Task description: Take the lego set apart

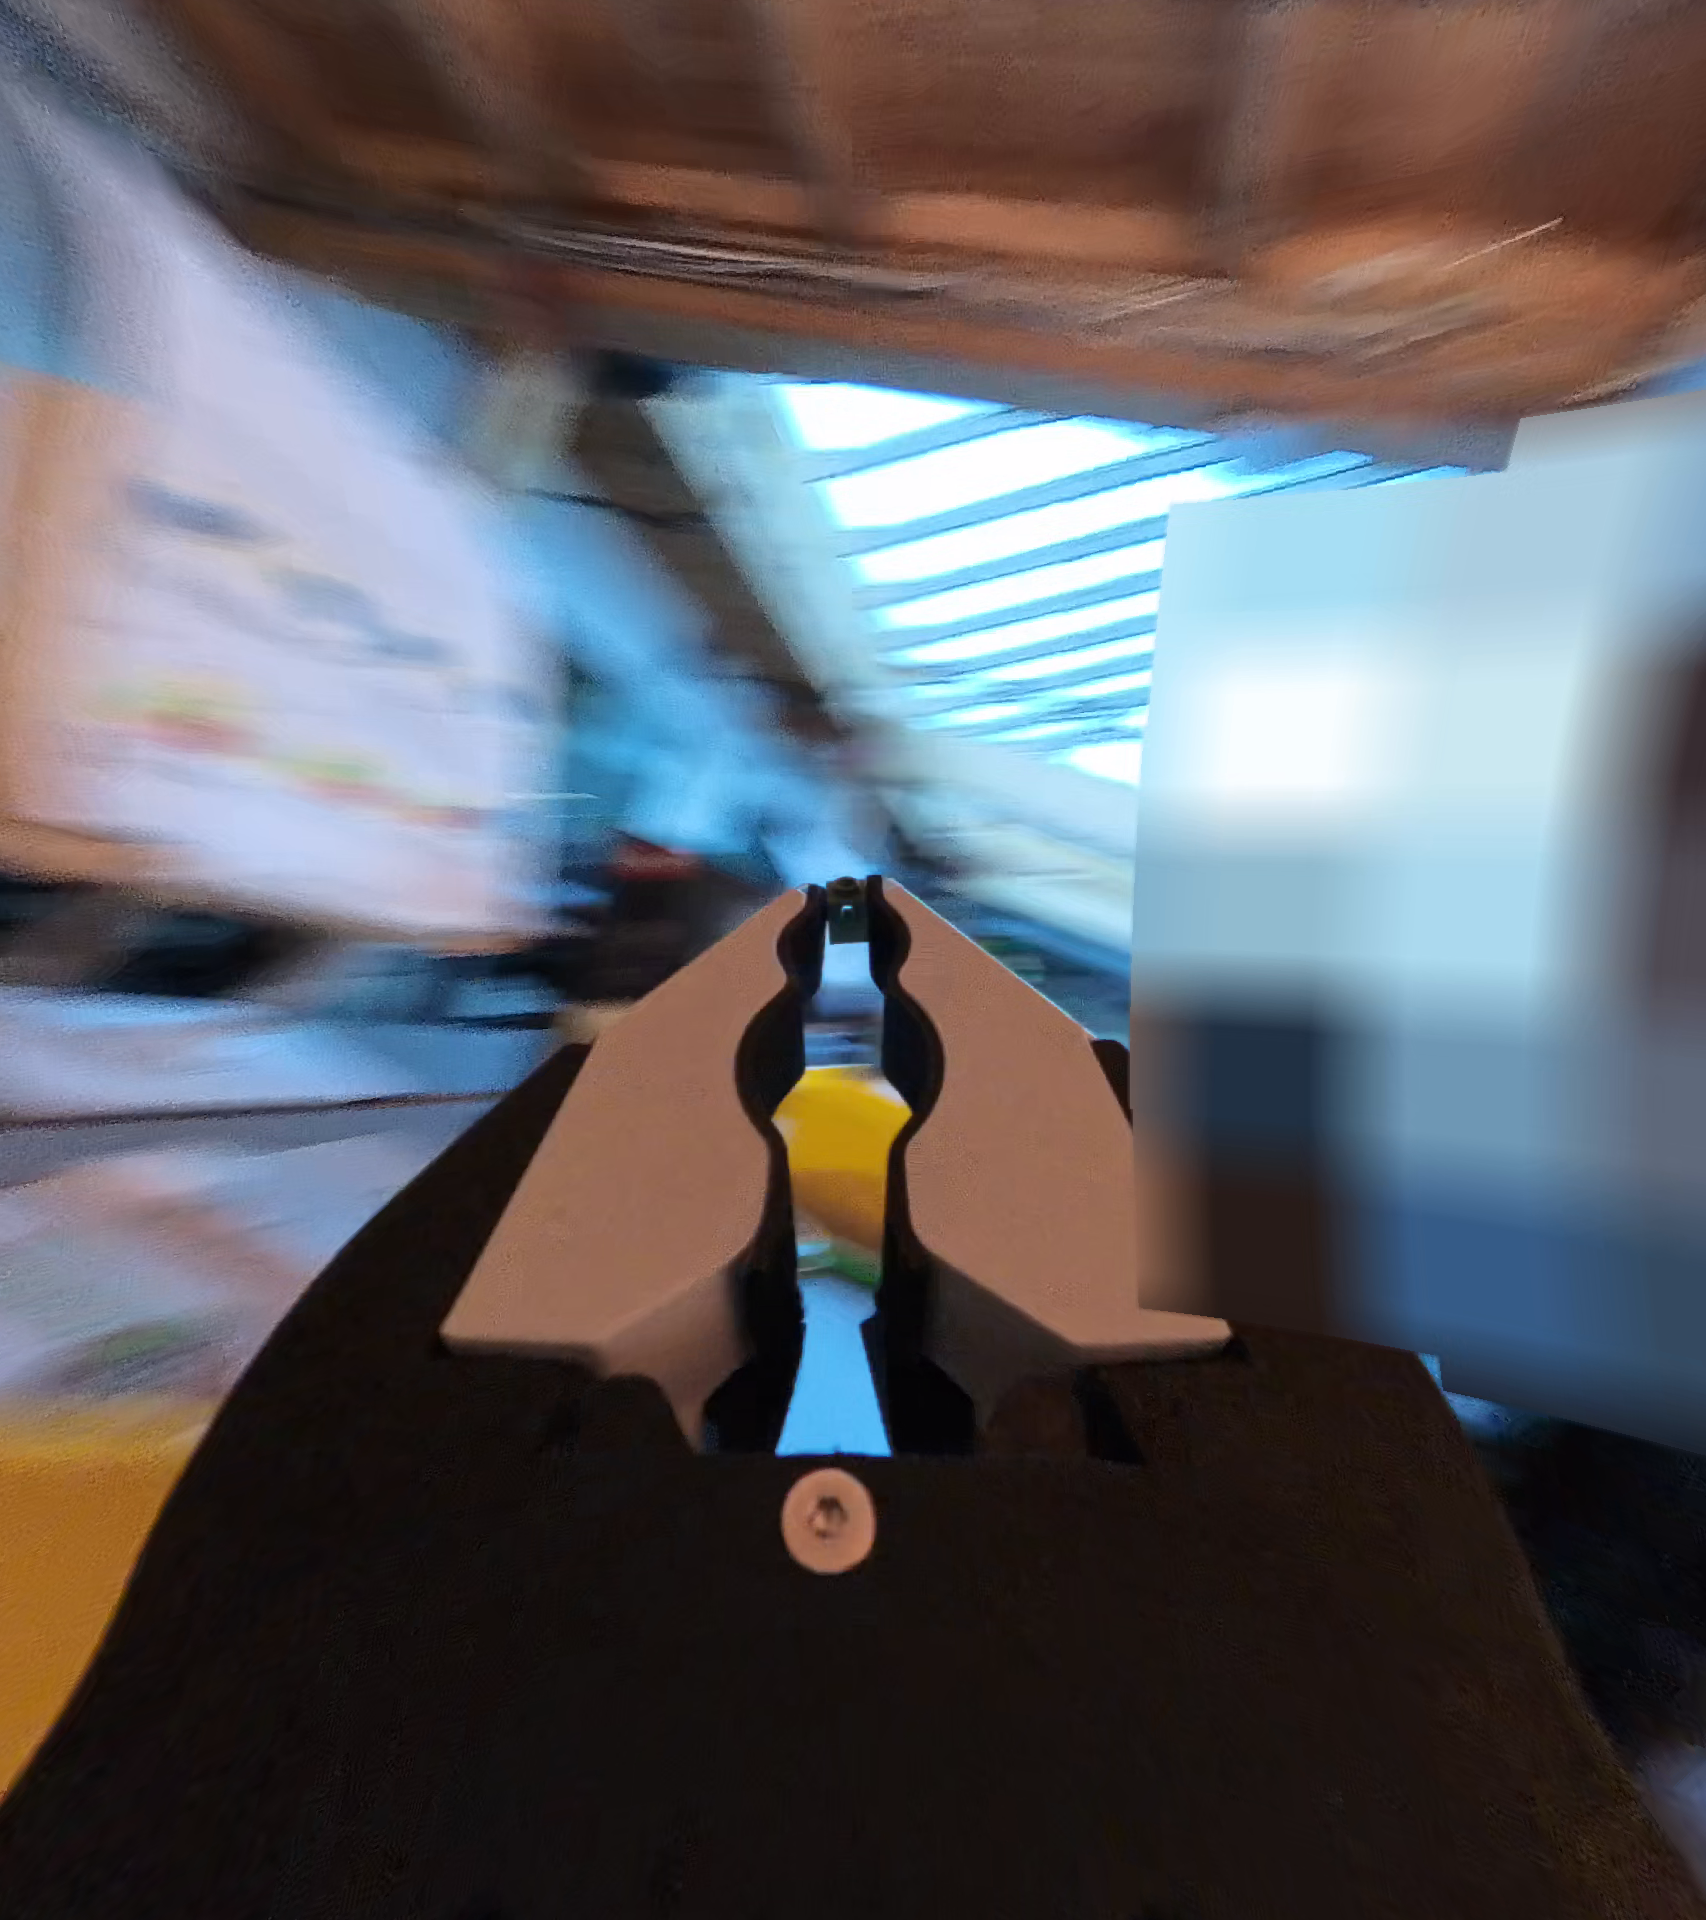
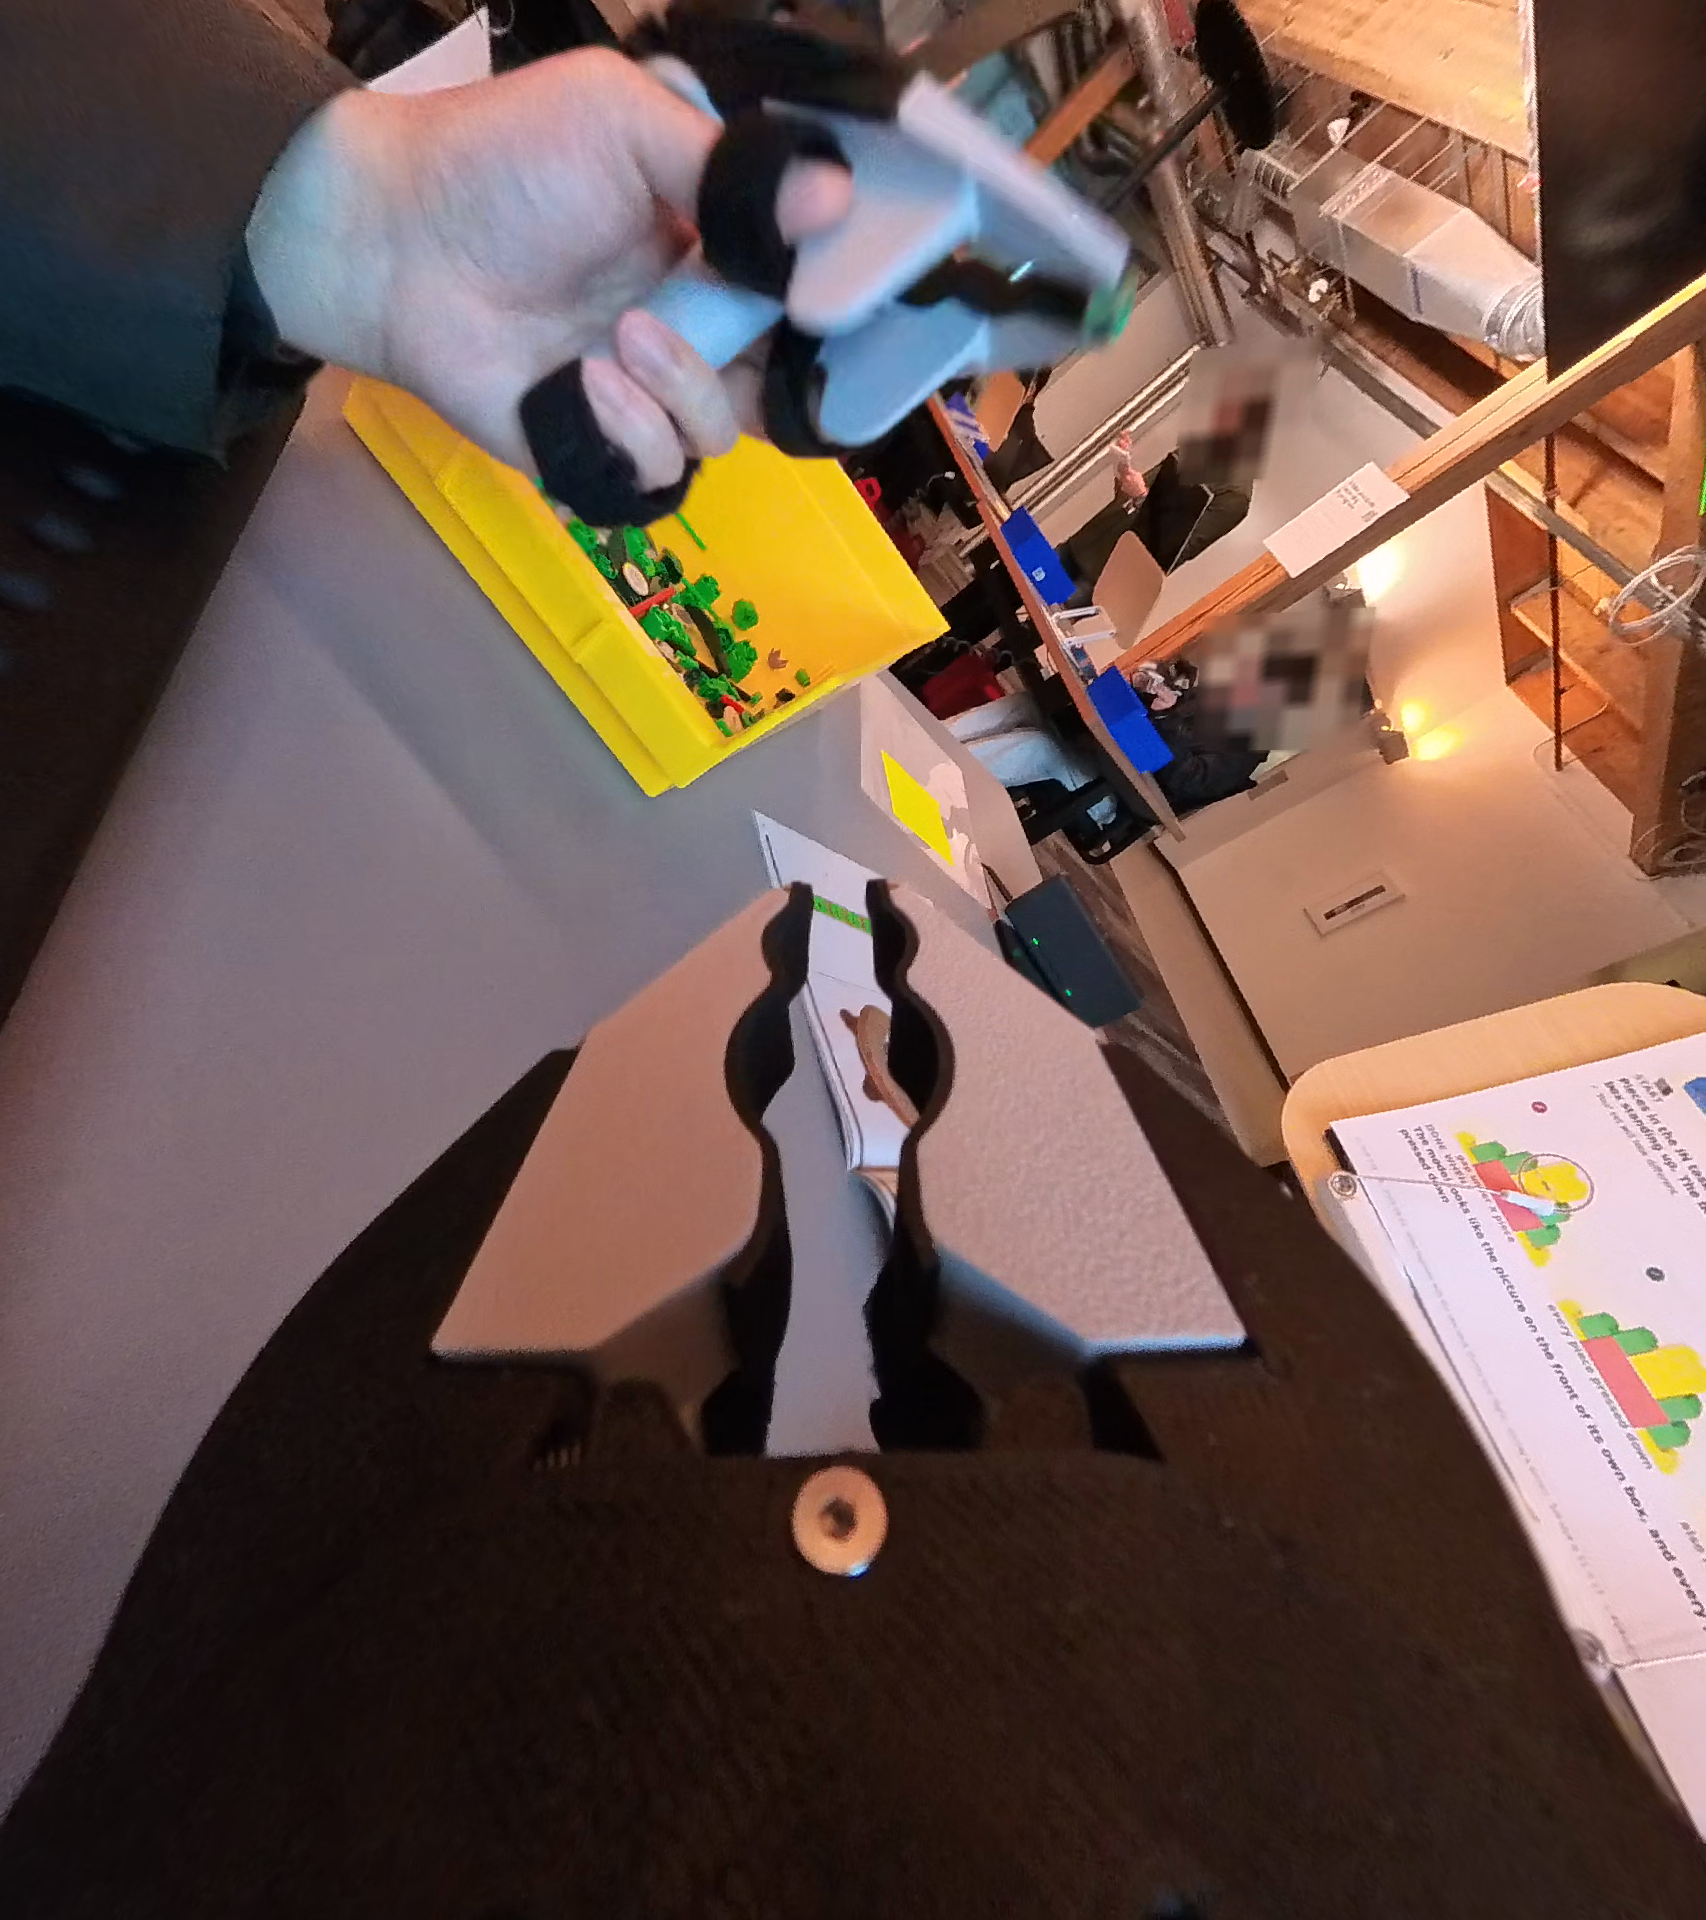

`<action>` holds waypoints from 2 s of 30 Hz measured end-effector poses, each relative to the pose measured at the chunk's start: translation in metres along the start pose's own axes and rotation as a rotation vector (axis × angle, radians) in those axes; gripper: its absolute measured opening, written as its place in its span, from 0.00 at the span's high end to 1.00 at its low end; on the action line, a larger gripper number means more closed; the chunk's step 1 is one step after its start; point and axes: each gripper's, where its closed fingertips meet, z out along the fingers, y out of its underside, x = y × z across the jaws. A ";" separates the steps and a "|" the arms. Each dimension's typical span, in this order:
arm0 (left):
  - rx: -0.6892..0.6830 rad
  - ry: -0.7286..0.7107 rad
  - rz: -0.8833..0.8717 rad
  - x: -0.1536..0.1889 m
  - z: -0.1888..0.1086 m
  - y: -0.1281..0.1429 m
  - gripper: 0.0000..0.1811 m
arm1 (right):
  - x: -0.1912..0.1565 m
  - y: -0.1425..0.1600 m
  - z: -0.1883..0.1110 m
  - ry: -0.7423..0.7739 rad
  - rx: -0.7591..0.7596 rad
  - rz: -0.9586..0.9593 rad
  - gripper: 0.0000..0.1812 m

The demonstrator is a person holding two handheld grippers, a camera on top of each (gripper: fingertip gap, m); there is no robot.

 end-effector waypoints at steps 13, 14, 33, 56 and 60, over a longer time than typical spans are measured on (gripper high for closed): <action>-0.332 -1.282 0.442 -0.136 -0.143 -0.025 0.82 | 0.011 0.017 0.002 0.048 -0.086 0.018 0.95; -0.321 -1.279 0.458 -0.135 -0.141 -0.027 0.79 | 0.022 0.022 0.000 0.096 -0.106 0.039 0.95; -0.573 -0.643 0.736 -0.071 -0.007 0.081 0.68 | 0.072 0.192 -0.107 0.139 -0.515 1.041 0.44; -0.639 -0.593 0.671 -0.073 -0.008 0.099 0.73 | 0.050 0.298 -0.192 0.335 -0.979 1.249 0.91; -0.654 -0.580 0.670 -0.072 -0.007 0.104 0.74 | 0.077 0.283 -0.186 0.408 -0.800 1.256 0.91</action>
